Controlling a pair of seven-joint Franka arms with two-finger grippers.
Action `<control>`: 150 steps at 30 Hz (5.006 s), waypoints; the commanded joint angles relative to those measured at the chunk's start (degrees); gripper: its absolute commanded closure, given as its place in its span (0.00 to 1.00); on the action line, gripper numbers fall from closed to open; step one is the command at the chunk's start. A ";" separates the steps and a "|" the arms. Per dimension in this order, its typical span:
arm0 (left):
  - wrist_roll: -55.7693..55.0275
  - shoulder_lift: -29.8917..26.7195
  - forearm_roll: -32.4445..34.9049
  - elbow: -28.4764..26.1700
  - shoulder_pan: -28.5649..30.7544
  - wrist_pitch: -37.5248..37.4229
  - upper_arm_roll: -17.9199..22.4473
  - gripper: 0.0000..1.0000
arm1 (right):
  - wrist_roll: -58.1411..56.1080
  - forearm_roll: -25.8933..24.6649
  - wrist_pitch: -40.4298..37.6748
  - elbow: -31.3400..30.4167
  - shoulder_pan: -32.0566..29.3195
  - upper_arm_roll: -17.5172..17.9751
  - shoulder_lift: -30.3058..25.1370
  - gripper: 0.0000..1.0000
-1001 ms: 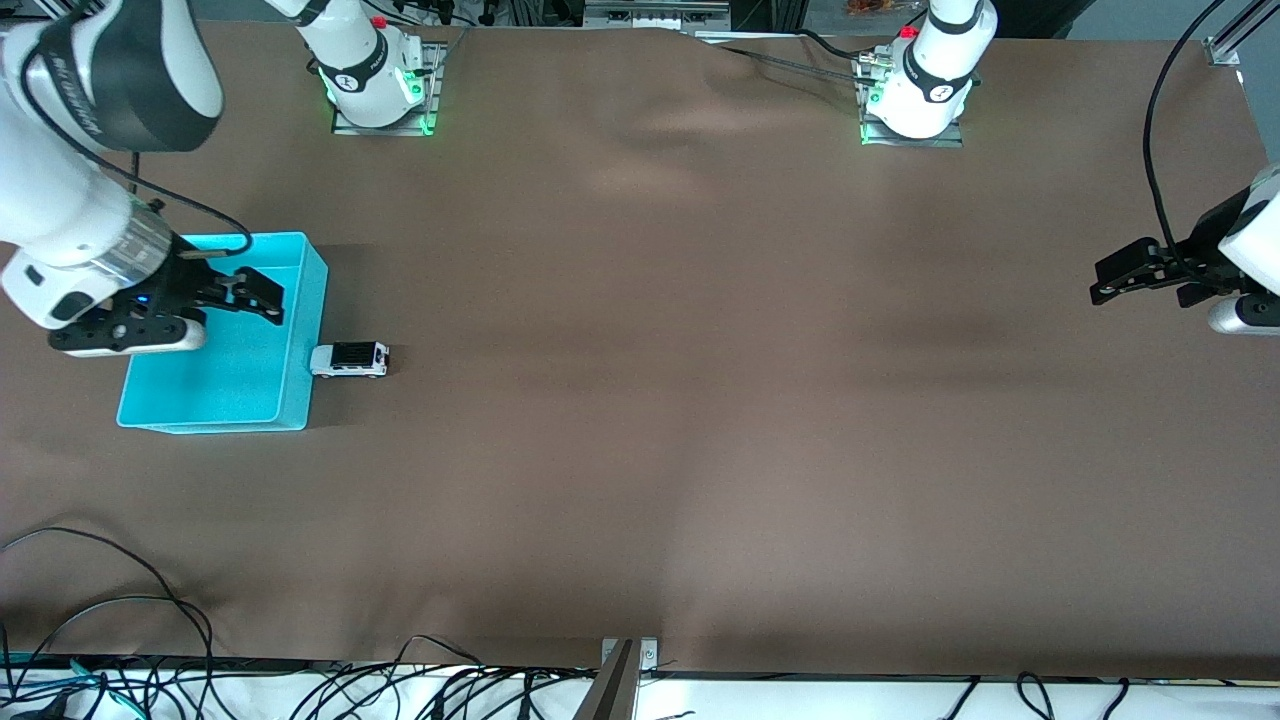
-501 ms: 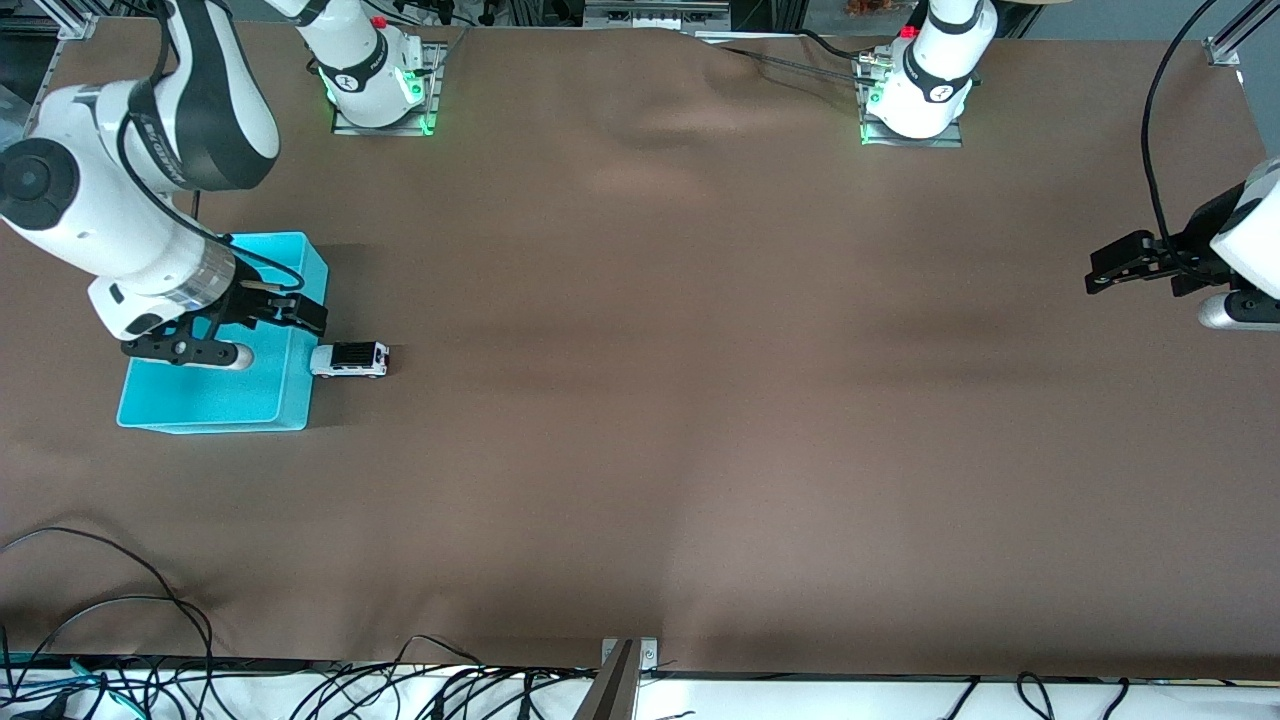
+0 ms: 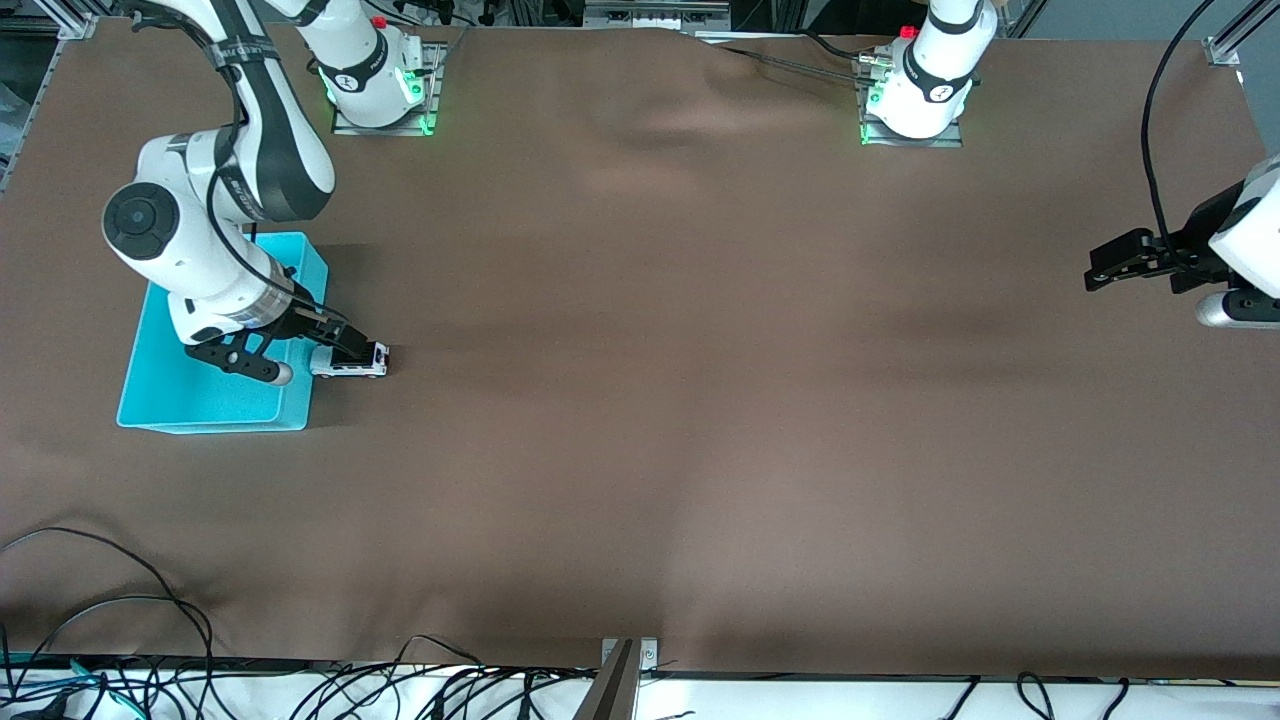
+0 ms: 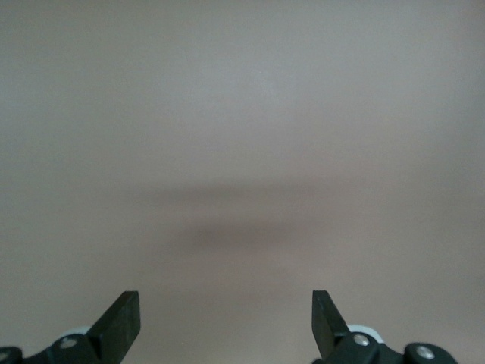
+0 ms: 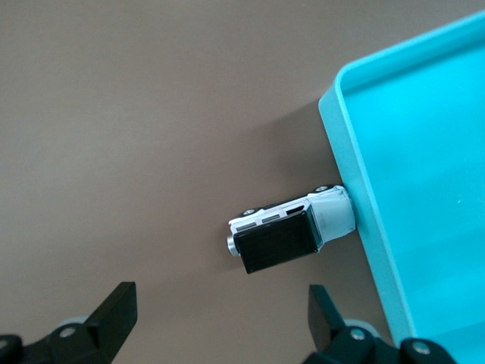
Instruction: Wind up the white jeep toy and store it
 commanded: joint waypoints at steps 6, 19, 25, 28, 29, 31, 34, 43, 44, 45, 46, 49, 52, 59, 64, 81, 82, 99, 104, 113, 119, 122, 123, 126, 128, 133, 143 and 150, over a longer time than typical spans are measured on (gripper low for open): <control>1.75 -0.11 -1.68 0.78 0.05 -1.21 0.17 0.00 | 15.03 0.73 8.39 -4.42 -0.27 0.46 0.96 0.00; 1.75 -0.11 -1.68 0.78 -0.12 -1.21 0.17 0.00 | 33.77 0.73 16.49 -7.51 -0.36 0.46 3.42 0.00; 1.75 -0.11 -1.68 0.69 -0.12 -1.21 0.17 0.00 | 39.83 0.82 18.77 -8.21 -0.36 0.46 3.68 0.00; 1.75 -0.11 -1.68 0.69 -0.21 -1.21 0.17 0.00 | 43.17 0.82 19.13 -8.74 -0.36 0.46 3.68 0.00; 1.75 -0.11 -1.68 0.69 -0.21 -1.21 0.17 0.00 | 44.23 0.82 19.13 -8.83 -0.36 0.46 3.68 0.00; 1.75 -0.11 -1.68 0.69 -0.21 -1.21 0.17 0.00 | 46.69 0.73 19.04 -9.70 -0.36 0.37 3.60 0.00; 1.75 -0.11 -1.68 0.69 -0.21 -1.21 0.17 0.00 | 49.33 0.73 19.04 -11.11 -0.36 0.28 3.59 0.00; 1.75 -0.03 -1.68 0.69 -0.21 -1.21 0.17 0.00 | 49.69 0.73 19.04 -12.87 -0.88 -0.24 3.59 0.00; 1.75 -0.03 -1.68 0.69 -0.30 -1.21 0.17 0.00 | 49.69 0.73 19.04 -12.87 -1.06 -0.24 3.68 0.00; 1.75 -0.03 -1.68 0.69 -0.30 -1.21 0.17 0.00 | 49.60 0.73 19.04 -12.87 -1.23 -0.24 3.68 0.00; 1.75 -0.03 -1.68 0.69 -0.30 -1.21 0.17 0.00 | 49.69 0.73 19.04 -12.96 -1.32 -0.33 3.68 0.00; 1.75 -0.11 -1.68 0.60 -0.30 -1.21 0.08 0.00 | 49.60 0.64 19.21 -12.87 -1.67 -0.94 3.77 0.00; 1.75 -0.03 -1.68 0.60 -0.39 -1.21 0.08 0.00 | 49.60 0.64 19.21 -12.87 -1.76 -1.12 4.12 0.00; 1.75 -0.03 -1.68 0.60 -0.39 -1.21 0.08 0.00 | 49.60 0.55 19.83 -12.87 -1.76 -1.12 5.00 0.00; 1.75 -0.03 -1.68 0.60 -0.39 -1.21 0.08 0.00 | 49.60 0.46 20.62 -12.87 -1.76 -1.12 6.40 0.00; 1.75 0.06 -1.60 0.52 -0.47 -1.21 -0.01 0.00 | 49.60 -0.15 24.74 -12.34 -1.68 -2.53 10.36 0.00; 1.75 0.06 -1.60 0.52 -0.47 -1.21 -0.01 0.00 | 49.60 -0.24 25.19 -12.34 -1.76 -2.79 10.54 0.00; 1.75 0.15 -1.24 0.52 -0.47 -1.21 -0.71 0.00 | 49.60 -0.24 25.28 -12.34 -1.76 -2.79 10.36 0.46; 1.75 0.15 -1.24 0.52 -0.47 -1.21 -0.62 0.00 | 49.60 -0.33 25.19 -12.34 -1.76 -2.79 9.75 0.71; 1.75 0.15 -1.24 0.52 -0.47 -1.21 -0.62 0.00 | 49.86 0.02 24.93 -12.17 -2.03 -2.79 7.46 0.89; 1.75 0.15 -1.24 0.52 -0.47 -1.21 -0.62 0.00 | 49.43 0.38 24.84 -12.08 -2.91 -2.53 5.01 0.98; 1.75 0.06 -1.24 0.52 -0.47 -1.21 -0.71 0.00 | 49.16 0.29 24.84 -12.08 -2.91 -2.18 3.95 0.99; 1.75 0.06 -1.24 0.52 -0.47 -1.21 -0.71 0.00 | 49.16 0.20 24.75 -12.08 -2.91 -2.09 3.42 1.00; 1.75 0.15 -1.24 0.60 -0.39 -1.21 -0.62 0.00 | 49.25 0.03 24.05 -11.99 -2.91 -0.69 2.54 1.00; 1.75 0.06 -1.24 0.60 -0.39 -1.21 -0.62 0.00 | 49.86 0.55 24.05 -11.82 -2.90 0.02 2.01 1.00; 1.66 0.06 -1.24 0.69 -0.39 -1.21 -0.62 0.00 | 49.69 0.55 23.70 -11.37 -2.91 0.81 1.22 1.00; 1.66 0.06 -1.24 0.69 -0.39 -1.21 -0.62 0.00 | 45.48 -0.24 18.70 -7.43 -3.08 1.78 0.78 1.00; 1.66 0.06 -1.24 0.60 -0.39 -1.21 -0.71 0.00 | 35.82 -0.15 6.05 -1.71 -3.61 1.69 0.25 1.00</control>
